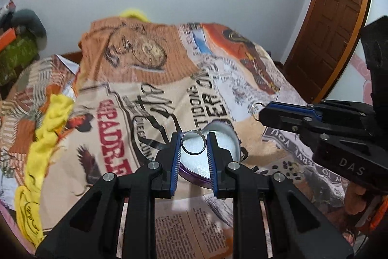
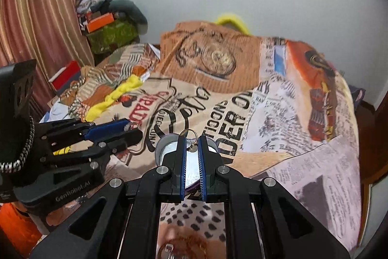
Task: Organize jewelry
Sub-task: 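Carry both held rings over the purple heart tin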
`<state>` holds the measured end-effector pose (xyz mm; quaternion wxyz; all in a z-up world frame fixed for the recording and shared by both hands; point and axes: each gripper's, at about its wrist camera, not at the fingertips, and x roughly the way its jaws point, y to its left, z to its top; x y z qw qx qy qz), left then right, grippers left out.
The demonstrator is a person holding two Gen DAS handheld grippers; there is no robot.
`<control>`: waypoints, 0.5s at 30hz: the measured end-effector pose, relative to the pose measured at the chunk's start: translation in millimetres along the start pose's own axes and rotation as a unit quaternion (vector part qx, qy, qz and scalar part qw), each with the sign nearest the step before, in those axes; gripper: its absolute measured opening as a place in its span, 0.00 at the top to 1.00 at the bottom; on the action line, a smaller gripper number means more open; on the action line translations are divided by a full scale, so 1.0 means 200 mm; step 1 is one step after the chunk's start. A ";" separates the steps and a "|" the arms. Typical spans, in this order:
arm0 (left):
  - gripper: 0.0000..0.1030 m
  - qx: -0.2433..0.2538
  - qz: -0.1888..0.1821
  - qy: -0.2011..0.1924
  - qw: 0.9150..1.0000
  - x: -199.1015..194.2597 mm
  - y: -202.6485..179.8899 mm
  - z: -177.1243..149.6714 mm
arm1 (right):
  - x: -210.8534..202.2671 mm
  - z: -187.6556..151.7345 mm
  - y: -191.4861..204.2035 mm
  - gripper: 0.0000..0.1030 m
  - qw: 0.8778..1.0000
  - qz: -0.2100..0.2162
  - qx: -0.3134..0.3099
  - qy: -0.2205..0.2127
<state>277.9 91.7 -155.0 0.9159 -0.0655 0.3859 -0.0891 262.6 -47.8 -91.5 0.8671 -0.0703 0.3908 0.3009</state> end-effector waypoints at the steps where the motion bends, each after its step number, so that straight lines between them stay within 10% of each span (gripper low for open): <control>1: 0.80 -0.001 -0.002 0.006 1.000 0.02 0.01 0.00 | 0.03 0.00 -0.01 0.92 1.000 0.003 0.004 0.008; 15: 0.80 0.018 -0.010 0.055 0.998 0.25 -0.01 -0.04 | 0.35 -0.02 -0.14 0.92 0.993 0.038 0.041 0.101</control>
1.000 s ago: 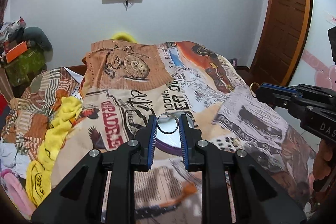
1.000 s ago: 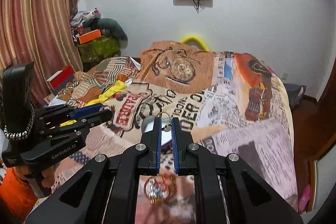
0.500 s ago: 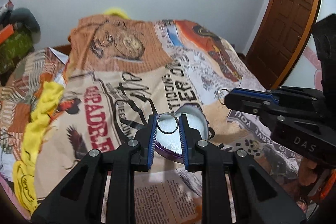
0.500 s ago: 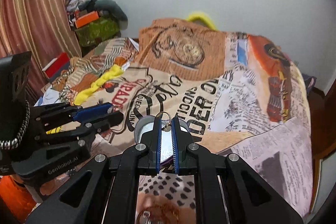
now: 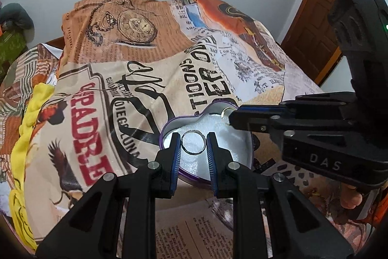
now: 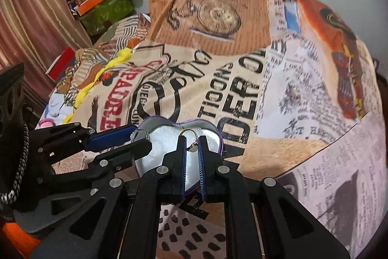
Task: Organize jewelry
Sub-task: 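Carry both held rings over the purple heart tin, then open both grippers to drop the rings into the heart tin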
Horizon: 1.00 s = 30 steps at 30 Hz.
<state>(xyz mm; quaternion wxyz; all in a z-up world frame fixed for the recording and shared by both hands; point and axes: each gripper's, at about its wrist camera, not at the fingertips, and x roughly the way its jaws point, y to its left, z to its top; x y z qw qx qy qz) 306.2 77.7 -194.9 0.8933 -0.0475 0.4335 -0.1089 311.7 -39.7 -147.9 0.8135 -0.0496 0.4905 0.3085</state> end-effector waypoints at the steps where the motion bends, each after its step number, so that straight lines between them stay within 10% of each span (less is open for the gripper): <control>1: 0.80 0.002 0.002 0.001 1.000 0.01 0.00 0.00 | 0.01 0.00 0.00 0.92 1.000 0.002 0.001 0.005; 30: 0.80 -0.020 0.022 -0.025 0.999 -0.28 0.04 -0.02 | -0.14 -0.02 0.11 0.80 0.998 -0.044 -0.048 -0.009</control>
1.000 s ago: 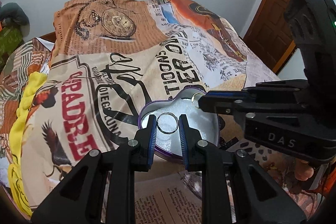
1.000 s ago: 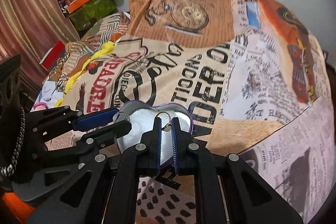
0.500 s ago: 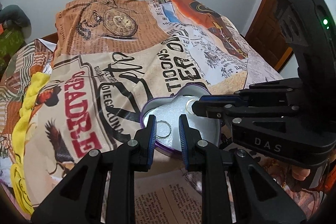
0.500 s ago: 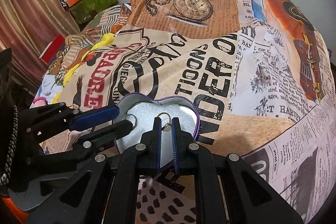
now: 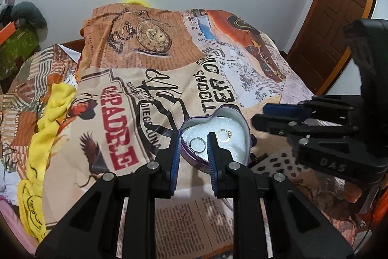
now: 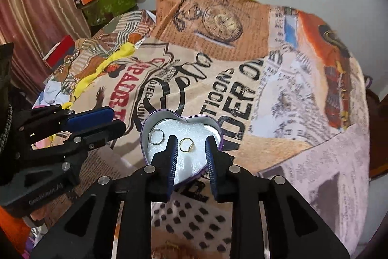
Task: Organize jewelry
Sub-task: 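Open both grippers to drop the rings into the heart tin, then move both grippers back to the jewelry pile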
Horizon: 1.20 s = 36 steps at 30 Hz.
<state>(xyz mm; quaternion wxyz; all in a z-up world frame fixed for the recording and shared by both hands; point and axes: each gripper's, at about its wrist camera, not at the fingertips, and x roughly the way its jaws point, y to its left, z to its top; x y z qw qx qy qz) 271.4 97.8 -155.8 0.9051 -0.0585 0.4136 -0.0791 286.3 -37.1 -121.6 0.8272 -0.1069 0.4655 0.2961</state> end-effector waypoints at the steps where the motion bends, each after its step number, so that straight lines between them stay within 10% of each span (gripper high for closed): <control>1: 0.80 0.002 0.000 -0.002 1.000 -0.02 -0.01 0.00 | -0.02 0.00 0.00 0.80 1.000 -0.004 -0.001 -0.004; 36: 0.77 0.061 -0.067 0.074 0.993 -0.09 -0.58 -0.40 | -0.47 -0.54 -0.24 0.79 0.997 -0.066 0.037 -0.031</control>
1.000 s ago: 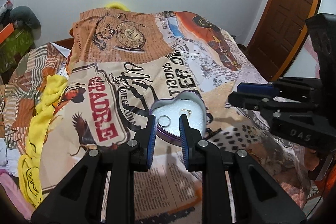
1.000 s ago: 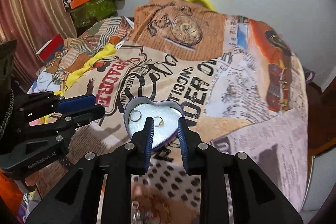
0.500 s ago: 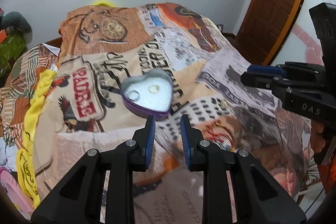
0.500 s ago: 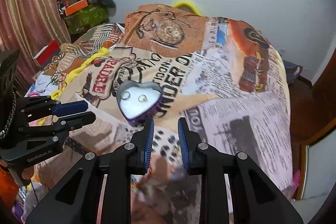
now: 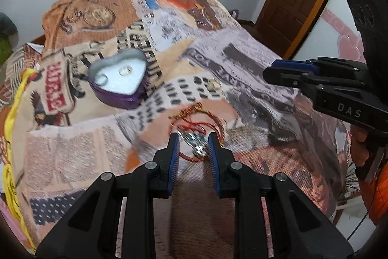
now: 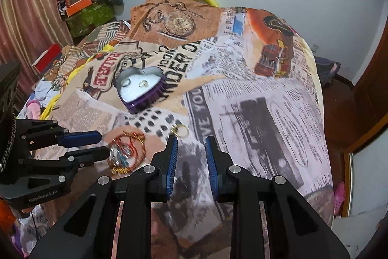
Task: Organize jewelry
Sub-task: 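Move both grippers back to the jewelry pile, then grasp the silver charm with the left gripper while the right gripper grasps a gold ring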
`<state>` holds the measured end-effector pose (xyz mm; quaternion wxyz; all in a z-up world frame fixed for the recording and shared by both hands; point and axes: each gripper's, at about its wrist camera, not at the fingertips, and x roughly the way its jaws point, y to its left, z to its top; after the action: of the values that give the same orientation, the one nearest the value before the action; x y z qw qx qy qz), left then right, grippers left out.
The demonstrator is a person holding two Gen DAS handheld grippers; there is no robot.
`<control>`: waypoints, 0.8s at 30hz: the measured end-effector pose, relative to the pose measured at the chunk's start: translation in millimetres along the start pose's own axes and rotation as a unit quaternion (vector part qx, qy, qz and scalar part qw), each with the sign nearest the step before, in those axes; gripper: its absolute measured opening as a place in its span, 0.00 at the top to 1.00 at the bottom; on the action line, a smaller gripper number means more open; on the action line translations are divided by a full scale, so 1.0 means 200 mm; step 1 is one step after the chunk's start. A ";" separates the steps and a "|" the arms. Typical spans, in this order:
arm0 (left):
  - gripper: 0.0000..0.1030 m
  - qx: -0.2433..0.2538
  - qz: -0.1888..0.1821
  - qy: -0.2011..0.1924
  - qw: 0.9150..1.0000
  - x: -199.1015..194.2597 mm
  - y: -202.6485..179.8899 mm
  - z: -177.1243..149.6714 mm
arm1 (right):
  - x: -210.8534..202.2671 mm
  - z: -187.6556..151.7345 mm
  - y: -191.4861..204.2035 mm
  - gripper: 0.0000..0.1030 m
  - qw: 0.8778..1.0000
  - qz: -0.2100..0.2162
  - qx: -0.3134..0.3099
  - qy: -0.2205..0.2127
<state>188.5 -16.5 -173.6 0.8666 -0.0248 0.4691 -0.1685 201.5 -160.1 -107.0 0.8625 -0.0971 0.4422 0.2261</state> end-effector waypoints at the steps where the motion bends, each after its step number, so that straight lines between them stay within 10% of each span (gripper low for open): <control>1: 0.77 0.000 0.001 0.004 1.000 0.02 -0.01 -0.01 | 0.00 -0.01 -0.01 0.79 1.000 0.001 0.003 0.001; 7: 0.77 0.001 0.008 0.005 1.000 0.06 -0.03 -0.02 | 0.01 -0.07 -0.06 0.65 1.000 0.009 0.021 0.007; 24: 0.85 -0.001 0.012 -0.042 0.999 -0.06 0.00 0.01 | 0.07 -0.07 -0.05 0.65 1.000 0.009 0.012 0.007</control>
<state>184.4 -13.9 -161.9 0.8875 -0.0270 0.4326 -0.1564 203.3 -170.0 -125.8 0.8585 -0.0840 0.4519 0.2275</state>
